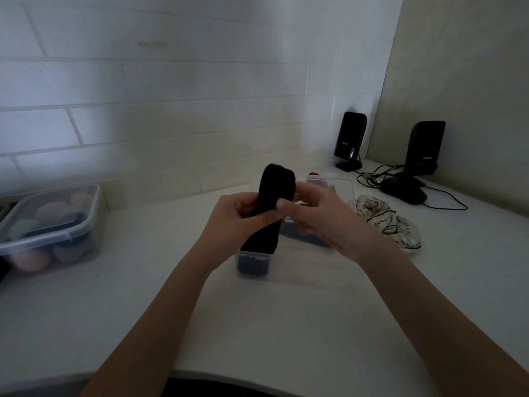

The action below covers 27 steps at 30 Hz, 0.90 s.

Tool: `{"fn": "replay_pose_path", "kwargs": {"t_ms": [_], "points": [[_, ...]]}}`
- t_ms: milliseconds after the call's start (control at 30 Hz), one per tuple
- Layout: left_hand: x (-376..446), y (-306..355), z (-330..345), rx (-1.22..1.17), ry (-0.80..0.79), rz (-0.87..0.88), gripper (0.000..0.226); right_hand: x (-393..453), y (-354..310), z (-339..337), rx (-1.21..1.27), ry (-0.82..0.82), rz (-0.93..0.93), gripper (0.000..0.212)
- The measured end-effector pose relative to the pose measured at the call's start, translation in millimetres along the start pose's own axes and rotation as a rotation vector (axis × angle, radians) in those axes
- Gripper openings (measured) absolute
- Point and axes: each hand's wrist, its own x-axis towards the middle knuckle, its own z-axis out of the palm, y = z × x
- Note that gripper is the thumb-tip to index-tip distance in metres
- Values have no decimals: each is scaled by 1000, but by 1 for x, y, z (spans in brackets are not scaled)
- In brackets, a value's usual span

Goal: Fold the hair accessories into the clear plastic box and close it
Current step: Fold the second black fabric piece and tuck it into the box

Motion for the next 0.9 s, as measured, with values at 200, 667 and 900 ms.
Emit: {"fn": "replay_pose_path", "kwargs": {"t_ms": [200,667,900], "points": [[0,-3,2,36,-90,-24,55,-1,-2,7,61,74,-141,19],[-6,1,5,153,-245,-14,18,-4,-3,15,52,9,-174,28],[-4,-1,5,178,-218,11,15,-5,-2,15,130,-107,-203,29]]}}
